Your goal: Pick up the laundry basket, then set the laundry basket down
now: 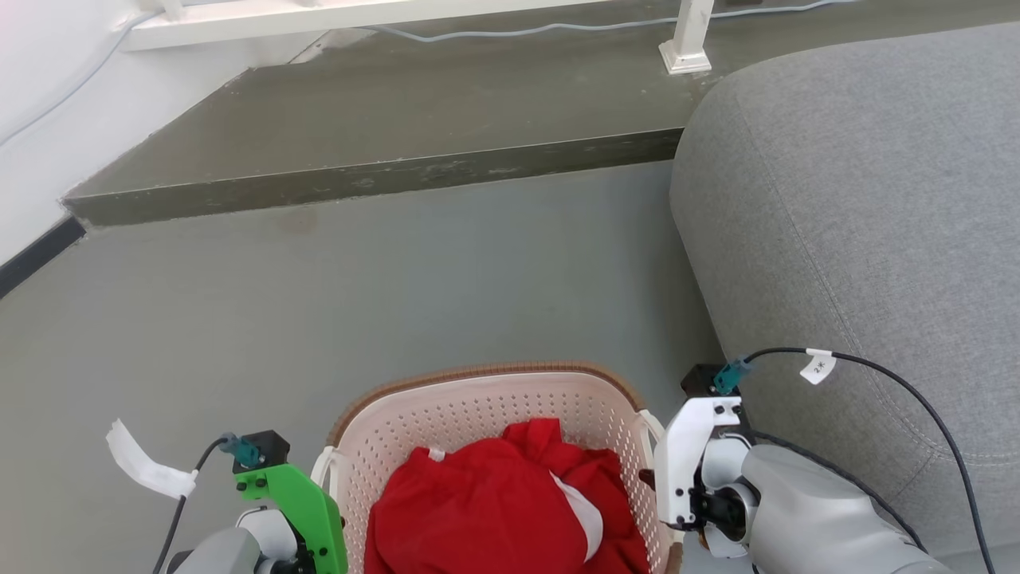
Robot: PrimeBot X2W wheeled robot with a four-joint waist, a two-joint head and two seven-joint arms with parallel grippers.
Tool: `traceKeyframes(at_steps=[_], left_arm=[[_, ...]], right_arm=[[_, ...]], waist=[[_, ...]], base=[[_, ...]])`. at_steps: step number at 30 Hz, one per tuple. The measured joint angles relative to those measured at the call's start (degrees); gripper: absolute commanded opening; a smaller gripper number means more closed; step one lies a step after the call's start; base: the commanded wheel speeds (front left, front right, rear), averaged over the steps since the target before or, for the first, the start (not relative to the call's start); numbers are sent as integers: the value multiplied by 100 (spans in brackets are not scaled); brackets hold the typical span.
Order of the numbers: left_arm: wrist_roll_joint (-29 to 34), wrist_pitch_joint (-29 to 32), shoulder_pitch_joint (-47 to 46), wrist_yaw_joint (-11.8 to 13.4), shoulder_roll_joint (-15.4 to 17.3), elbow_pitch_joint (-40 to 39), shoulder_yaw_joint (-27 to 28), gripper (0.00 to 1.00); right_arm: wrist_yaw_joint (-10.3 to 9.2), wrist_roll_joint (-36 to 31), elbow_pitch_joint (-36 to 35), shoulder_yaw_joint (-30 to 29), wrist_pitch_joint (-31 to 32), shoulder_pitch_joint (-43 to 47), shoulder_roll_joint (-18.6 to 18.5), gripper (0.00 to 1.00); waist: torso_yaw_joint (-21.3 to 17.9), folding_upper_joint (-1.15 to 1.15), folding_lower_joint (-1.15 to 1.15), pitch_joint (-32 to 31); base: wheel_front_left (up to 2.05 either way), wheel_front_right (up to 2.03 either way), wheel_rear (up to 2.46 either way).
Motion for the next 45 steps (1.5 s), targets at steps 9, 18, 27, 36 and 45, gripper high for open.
traceKeyframes(at_steps=[9, 18, 27, 36, 45], left_arm=[[-10, 98, -1, 0, -7, 9, -15, 0], [-11, 98, -3, 0, -5, 16, -23, 0], [-52, 98, -4, 0, -4, 20, -34, 0], [-59, 98, -4, 0, -3, 22, -51, 0], [-101, 98, -5, 0, -2, 23, -77, 0]], right_arm=[[-1, 46, -26, 59, 92, -2, -18, 0], [-9, 66, -46, 118, 91, -8, -24, 0], [-10, 101, -51, 174, 90, -17, -26, 0], [-15, 151, -56, 221, 90, -20, -29, 0], [-16, 191, -56, 269, 83, -22, -33, 0]], waist=[[-12, 0, 0, -1], [-20, 0, 0, 14], [-15, 0, 0, 39], [-12, 0, 0, 87], [-18, 0, 1, 101]], base=[[0, 0, 0], [0, 0, 0], [0, 0, 0], [0, 0, 0], [0, 0, 0]])
